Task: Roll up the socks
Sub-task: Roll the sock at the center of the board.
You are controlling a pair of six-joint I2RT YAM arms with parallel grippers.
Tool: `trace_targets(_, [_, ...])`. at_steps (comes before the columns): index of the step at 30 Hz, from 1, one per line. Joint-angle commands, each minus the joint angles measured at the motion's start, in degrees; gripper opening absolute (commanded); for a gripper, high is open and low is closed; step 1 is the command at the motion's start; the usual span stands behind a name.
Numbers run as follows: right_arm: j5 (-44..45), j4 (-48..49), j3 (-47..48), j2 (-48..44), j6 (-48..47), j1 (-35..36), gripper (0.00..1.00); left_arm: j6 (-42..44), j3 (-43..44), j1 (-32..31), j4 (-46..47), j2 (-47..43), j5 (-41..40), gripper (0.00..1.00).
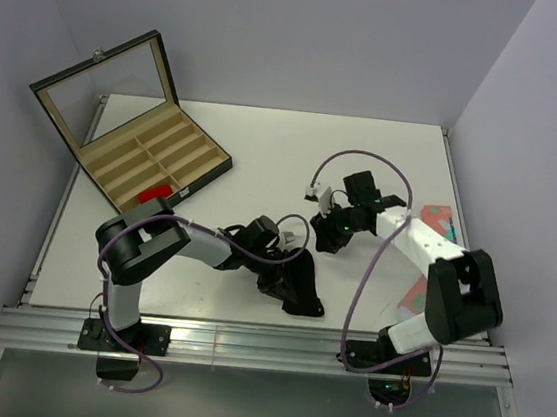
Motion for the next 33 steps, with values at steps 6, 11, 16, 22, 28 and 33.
trace_targets(6, [-9.2,-11.6,-6.3,-13.8,-21.6,-0.3,0.51,2.7,0.1,2.3,-9.6,4.3,-0.6,0.00])
trace_targets(11, [-11.1,-18.1,-8.7,-15.8,-30.3,1.0,0.53,3.0,2.2,2.8,-11.6,5.6,0.0,0.00])
trace_targets(16, [-10.4,-18.7,-11.6,-19.7,-31.6,4.4,0.56,3.5,3.7,2.8,-12.4,6.5,-0.1,0.00])
trace_targets(22, [-8.7,-17.3,-14.7,-24.2,-28.9,10.5,0.61,3.1,3.6,2.8,-11.8,7.3,0.0,0.00])
trace_targets(28, [-5.7,-13.3,-17.5,-25.1,-23.7,19.3,0.62,2.5,3.2,2.8,-10.8,7.2,0.1,0.00])
trace_targets(33, [-2.6,-8.5,-19.0,-26.6,-19.9,22.6,0.63,2.7,3.5,2.8,-10.6,7.2,0.2,0.00])
